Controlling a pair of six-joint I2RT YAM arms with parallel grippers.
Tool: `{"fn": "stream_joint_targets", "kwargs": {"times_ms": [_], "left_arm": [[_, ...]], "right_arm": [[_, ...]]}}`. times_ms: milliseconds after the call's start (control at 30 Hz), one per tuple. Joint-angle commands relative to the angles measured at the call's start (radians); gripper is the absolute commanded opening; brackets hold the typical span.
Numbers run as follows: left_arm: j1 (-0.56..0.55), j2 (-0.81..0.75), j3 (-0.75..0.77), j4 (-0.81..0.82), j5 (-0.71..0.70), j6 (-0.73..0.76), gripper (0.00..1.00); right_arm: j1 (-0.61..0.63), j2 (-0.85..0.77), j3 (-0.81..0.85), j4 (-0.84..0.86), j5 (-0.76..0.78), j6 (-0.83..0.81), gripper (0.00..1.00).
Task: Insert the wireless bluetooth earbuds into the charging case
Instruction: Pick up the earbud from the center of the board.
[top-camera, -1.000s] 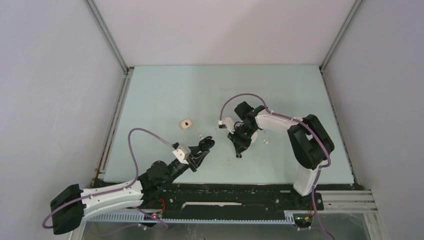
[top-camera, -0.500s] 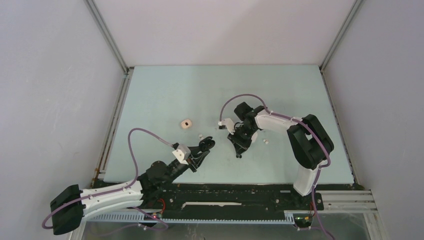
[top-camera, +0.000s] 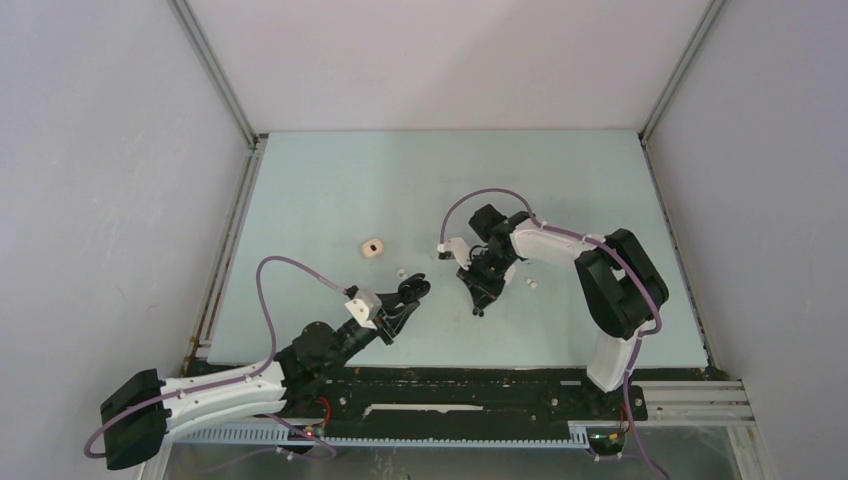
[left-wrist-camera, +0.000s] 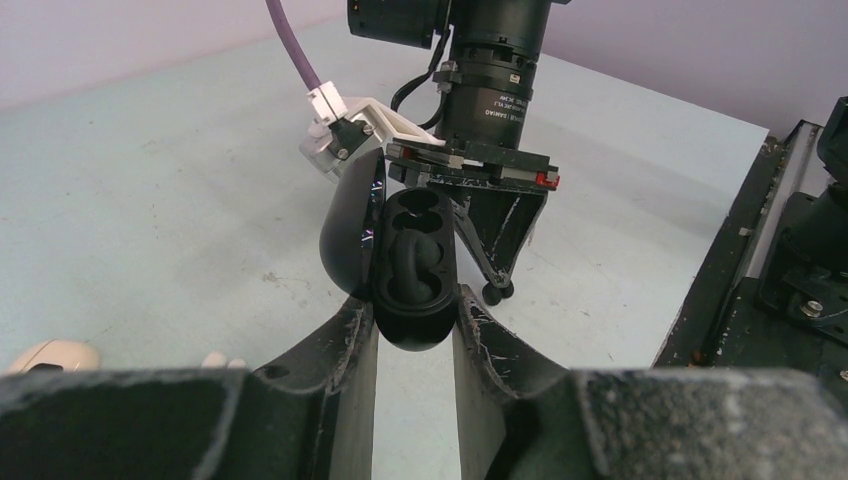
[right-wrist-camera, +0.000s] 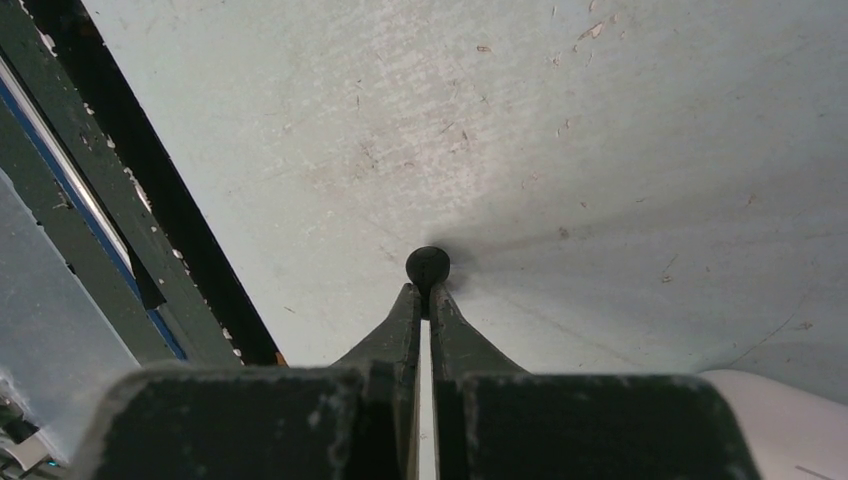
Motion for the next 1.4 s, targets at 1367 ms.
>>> {"fn": "stream_joint_targets", "kwargs": {"times_ms": [1367], "left_arm": [[-0.038, 0.181, -0.036, 0.111, 0.364, 0.139, 0.00]], "right_arm": [[0.387, -0.264, 0.282, -0.220, -0.012, -0.184, 0.00]]}}
